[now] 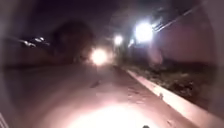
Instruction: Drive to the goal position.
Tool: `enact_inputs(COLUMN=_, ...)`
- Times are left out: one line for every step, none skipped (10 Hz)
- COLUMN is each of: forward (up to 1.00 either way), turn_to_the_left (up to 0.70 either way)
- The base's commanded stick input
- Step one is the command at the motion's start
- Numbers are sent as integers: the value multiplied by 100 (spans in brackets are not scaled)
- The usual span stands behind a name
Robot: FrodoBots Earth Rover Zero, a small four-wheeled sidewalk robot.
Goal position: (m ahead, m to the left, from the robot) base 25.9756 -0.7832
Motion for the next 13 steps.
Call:
enact_inputs(forward=70, turn_to_the_left=1)
enact_inputs(forward=70, turn_to_the_left=1)
enact_inputs(forward=70, turn_to_the_left=1)
enact_inputs(forward=70, turn_to_the_left=1)
enact_inputs(forward=70, turn_to_the_left=1)
enact_inputs(forward=70, turn_to_the_left=1)
enact_inputs(forward=70, turn_to_the_left=1)
enact_inputs(forward=70, turn_to_the_left=1)
enact_inputs(forward=70, turn_to_the_left=1)
enact_inputs(forward=70, turn_to_the_left=1)
enact_inputs(forward=70, turn_to_the_left=1)
enact_inputs(forward=70, turn_to_the_left=1)
enact_inputs(forward=70, turn_to_the_left=1)
